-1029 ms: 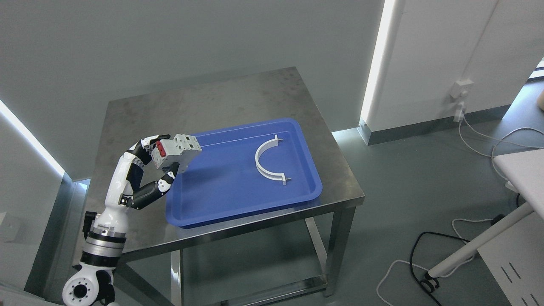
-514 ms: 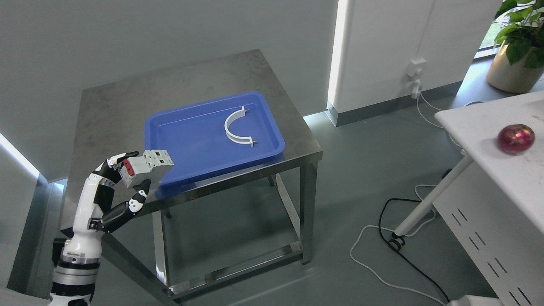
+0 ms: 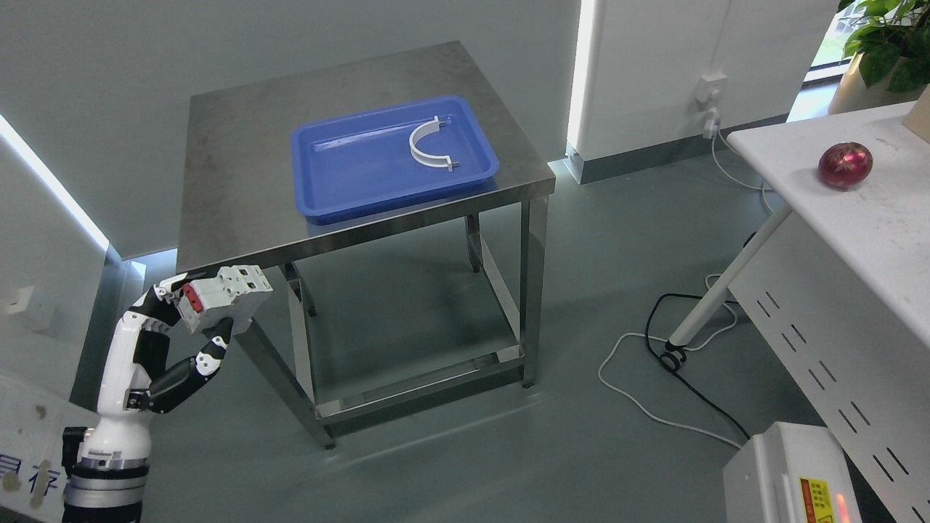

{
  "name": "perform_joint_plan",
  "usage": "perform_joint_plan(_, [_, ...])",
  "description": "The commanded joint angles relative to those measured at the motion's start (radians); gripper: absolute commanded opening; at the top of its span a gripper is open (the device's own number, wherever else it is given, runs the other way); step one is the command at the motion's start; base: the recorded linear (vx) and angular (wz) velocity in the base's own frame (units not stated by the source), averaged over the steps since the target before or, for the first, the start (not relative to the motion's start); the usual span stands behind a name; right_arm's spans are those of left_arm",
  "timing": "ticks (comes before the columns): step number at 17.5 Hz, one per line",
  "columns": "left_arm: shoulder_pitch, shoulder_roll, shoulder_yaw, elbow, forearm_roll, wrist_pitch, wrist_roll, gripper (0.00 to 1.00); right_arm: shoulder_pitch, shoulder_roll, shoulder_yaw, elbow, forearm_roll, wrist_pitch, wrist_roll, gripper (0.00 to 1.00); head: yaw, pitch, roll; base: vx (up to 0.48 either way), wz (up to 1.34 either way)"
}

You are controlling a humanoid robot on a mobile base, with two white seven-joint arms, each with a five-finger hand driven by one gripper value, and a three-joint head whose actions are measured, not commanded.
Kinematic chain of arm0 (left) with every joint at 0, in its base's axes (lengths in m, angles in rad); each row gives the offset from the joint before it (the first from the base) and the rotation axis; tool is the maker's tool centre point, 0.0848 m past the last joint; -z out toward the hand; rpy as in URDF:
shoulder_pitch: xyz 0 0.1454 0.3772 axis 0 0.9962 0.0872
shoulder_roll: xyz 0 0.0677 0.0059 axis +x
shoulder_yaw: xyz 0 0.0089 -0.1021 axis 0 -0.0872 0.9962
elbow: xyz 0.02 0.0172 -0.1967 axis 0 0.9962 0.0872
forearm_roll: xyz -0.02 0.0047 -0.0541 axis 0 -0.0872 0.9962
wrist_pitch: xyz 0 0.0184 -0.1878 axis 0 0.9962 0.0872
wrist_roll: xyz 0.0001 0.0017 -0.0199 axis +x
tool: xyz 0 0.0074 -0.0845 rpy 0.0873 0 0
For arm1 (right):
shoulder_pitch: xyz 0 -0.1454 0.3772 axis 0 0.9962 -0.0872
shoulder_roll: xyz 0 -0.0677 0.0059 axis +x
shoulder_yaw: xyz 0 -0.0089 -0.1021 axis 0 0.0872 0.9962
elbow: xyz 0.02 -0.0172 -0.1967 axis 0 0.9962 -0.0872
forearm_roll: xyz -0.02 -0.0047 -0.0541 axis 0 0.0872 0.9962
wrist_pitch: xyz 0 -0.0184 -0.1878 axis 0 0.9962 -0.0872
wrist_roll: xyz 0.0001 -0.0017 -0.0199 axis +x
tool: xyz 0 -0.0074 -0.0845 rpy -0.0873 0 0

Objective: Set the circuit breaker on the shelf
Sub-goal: 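Carry the breaker in the left hand while turning toward the bin shelf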

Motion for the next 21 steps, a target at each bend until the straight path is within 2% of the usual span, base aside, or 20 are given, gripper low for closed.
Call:
perform_joint_plan(1, [0.009, 0.014, 0.022, -0.017, 0.002, -0.005, -0.003, 0.05, 0.015, -0.017, 0.0, 0.0, -0.001, -0.05, 0.001, 1.0, 0.0, 0.0, 0.0, -0.397, 0.19])
perform_joint_plan(13, [0.003, 0.014, -0.022, -0.017, 0.002, -0.019, -0.004, 0.05, 0.015, -0.017, 0.0, 0.0, -0.001, -0.05, 0.001, 1.0, 0.0, 0.0, 0.0, -0.375, 0.29])
perform_joint_plan(16, [-0.008, 0.014, -0.109, -0.019, 0.002, -0.081, -0.004, 0.05, 0.015, -0.017, 0.0, 0.0, -0.001, -0.05, 0.001, 1.0, 0.0, 0.0, 0.0, -0.309, 0.44])
perform_joint_plan(19, [-0.035, 0.014, -0.333, -0.019, 0.0, -0.166, -0.001, 0.05, 0.015, -0.017, 0.0, 0.0, 0.001, -0.05, 0.001, 1.0, 0.0, 0.0, 0.0, -0.167, 0.29])
perform_joint_plan(21, [-0.101, 0.014, -0.36, -0.019, 0.0, -0.175, 0.009, 0.05, 0.015, -0.017, 0.0, 0.0, -0.001, -0.05, 0.001, 1.0, 0.0, 0.0, 0.0, -0.155, 0.42])
